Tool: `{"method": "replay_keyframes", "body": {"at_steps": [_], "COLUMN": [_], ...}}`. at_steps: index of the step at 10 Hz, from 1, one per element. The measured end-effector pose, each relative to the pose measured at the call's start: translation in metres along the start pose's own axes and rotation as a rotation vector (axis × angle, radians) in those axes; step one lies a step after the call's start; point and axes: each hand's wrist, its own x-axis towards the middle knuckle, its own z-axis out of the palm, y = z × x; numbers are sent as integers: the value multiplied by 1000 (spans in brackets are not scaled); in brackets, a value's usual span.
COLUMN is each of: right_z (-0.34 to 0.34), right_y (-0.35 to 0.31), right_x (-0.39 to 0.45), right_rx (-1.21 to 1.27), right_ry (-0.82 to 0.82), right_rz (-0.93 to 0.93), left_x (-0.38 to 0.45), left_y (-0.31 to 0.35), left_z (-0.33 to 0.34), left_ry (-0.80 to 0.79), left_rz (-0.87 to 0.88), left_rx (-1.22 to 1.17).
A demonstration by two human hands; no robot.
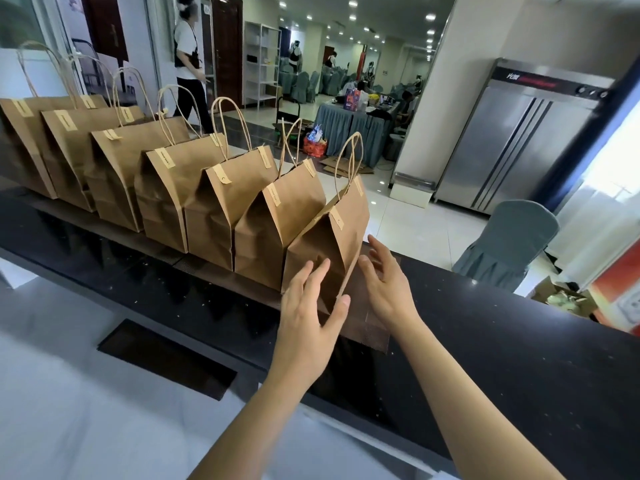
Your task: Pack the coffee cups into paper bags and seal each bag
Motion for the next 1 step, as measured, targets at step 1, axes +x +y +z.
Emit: {"method": "replay_keyframes", "body": {"at_steps": [1], "right_z": [-15], "right_y": [-14], "right_x": [-22], "right_rx": [-22], "right_ry": [17], "right_rz": [-65], "left_x": [-4], "left_y": [13], "left_z": [-16], "left_ry": [-24], "left_rz": [14], "left_rx": [78]}}
